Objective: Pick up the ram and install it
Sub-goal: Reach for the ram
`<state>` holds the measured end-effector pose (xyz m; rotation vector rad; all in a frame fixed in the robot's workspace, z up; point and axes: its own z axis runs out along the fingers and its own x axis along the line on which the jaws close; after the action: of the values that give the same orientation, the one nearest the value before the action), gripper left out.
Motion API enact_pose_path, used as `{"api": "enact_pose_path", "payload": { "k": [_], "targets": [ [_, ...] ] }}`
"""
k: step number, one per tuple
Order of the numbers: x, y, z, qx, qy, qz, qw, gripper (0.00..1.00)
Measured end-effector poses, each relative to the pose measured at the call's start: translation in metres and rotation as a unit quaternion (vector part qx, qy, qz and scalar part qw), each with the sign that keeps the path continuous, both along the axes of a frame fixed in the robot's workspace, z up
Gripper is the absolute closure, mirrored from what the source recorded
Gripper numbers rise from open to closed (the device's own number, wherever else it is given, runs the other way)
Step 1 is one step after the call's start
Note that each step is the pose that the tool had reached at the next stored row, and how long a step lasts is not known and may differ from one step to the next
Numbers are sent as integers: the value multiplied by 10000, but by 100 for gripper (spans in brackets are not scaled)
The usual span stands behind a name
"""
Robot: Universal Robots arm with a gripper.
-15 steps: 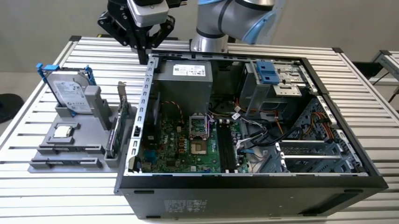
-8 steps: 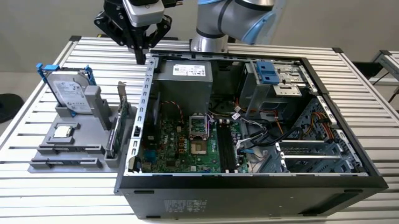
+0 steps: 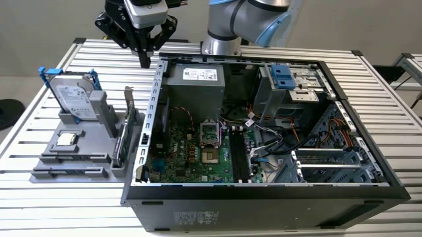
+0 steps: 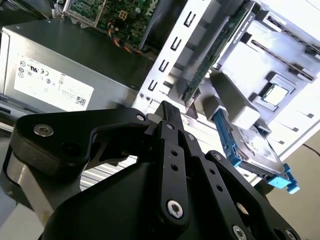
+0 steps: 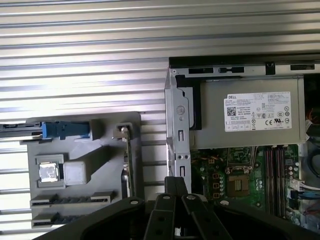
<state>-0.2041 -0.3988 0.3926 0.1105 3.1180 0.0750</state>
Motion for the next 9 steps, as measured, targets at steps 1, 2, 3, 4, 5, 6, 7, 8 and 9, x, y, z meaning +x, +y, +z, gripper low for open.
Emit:
{"api": "enact_pose_path", "payload": {
  "k": [1,2,3,4,5,6,7,8,9],
  "targets": [
    [-8,0,0,0,0,0,10000,100],
    [-15,0,0,0,0,0,10000,100],
    [-23,0,0,0,0,0,10000,100],
    [-30,0,0,0,0,0,10000,100],
    [-38,0,0,0,0,0,10000,100],
    [-45,0,0,0,0,0,10000,100],
    [-53,0,0,0,0,0,10000,100],
    [-60,0,0,0,0,0,10000,100],
    [-68,0,0,0,0,0,10000,100]
  ]
}}
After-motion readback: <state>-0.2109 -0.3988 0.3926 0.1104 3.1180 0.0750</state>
